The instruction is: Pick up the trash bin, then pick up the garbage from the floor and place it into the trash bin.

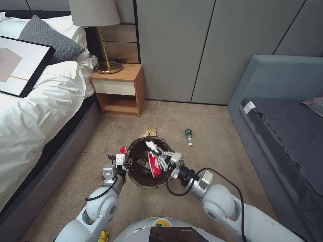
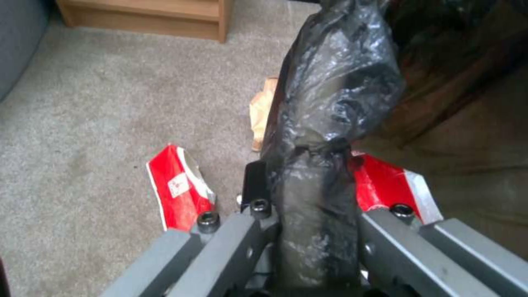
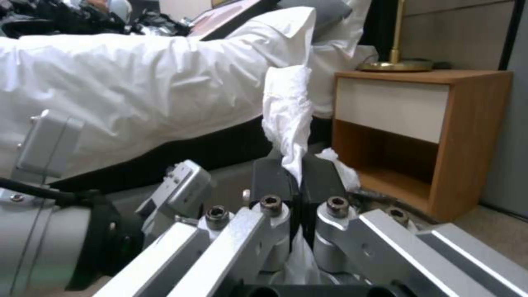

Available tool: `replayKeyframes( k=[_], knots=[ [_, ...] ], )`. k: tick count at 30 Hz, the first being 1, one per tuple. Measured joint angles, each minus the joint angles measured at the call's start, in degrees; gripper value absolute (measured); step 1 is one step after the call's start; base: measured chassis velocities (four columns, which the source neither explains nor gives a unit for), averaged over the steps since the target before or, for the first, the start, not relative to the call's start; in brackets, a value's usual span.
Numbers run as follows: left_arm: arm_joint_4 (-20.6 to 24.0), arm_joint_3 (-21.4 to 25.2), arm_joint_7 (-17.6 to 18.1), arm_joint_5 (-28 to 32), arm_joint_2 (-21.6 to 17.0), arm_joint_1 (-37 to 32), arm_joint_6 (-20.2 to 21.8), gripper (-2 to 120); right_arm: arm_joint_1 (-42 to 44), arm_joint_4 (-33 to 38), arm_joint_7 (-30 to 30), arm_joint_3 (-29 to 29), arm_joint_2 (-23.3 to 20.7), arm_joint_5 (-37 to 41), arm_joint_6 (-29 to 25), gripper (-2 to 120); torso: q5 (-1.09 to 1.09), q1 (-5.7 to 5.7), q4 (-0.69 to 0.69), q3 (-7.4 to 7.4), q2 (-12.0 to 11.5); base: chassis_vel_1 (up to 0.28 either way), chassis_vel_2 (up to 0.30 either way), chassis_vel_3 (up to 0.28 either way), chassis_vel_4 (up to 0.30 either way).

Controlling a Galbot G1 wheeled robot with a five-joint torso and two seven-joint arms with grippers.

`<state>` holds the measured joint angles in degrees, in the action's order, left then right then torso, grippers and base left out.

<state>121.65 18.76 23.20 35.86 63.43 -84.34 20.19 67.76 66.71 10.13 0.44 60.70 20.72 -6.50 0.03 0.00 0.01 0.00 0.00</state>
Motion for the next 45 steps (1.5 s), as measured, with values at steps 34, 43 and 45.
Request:
replayKeyframes(
  k=[34,43,45],
  knots=[
    [0.7,-3.9,0.1,-1.7,-0.3,-1.5,0.4,3,0.1,39.8,-23.6,8.4,-5.3,6.7,-0.4,68,-0.03,0.0,0.0,0.0,0.0,0.0,0.0,0.0,0.0],
    [0.1,-4.8,0.1,-1.8,-0.4,-1.0,1.0,3,-2.8,52.6,-22.1,8.1,-8.7,10.3,-1.1,96,-0.04,0.0,-0.01,0.0,0.0,0.0,0.0,0.0,0.0],
    [0.0,-4.9,0.1,-1.7,-0.4,-0.9,1.0,3,-2.8,53.7,-21.5,7.9,-8.9,10.7,-1.3,98,-0.04,0.0,-0.01,0.0,0.0,0.0,0.0,0.0,0.0]
  ],
)
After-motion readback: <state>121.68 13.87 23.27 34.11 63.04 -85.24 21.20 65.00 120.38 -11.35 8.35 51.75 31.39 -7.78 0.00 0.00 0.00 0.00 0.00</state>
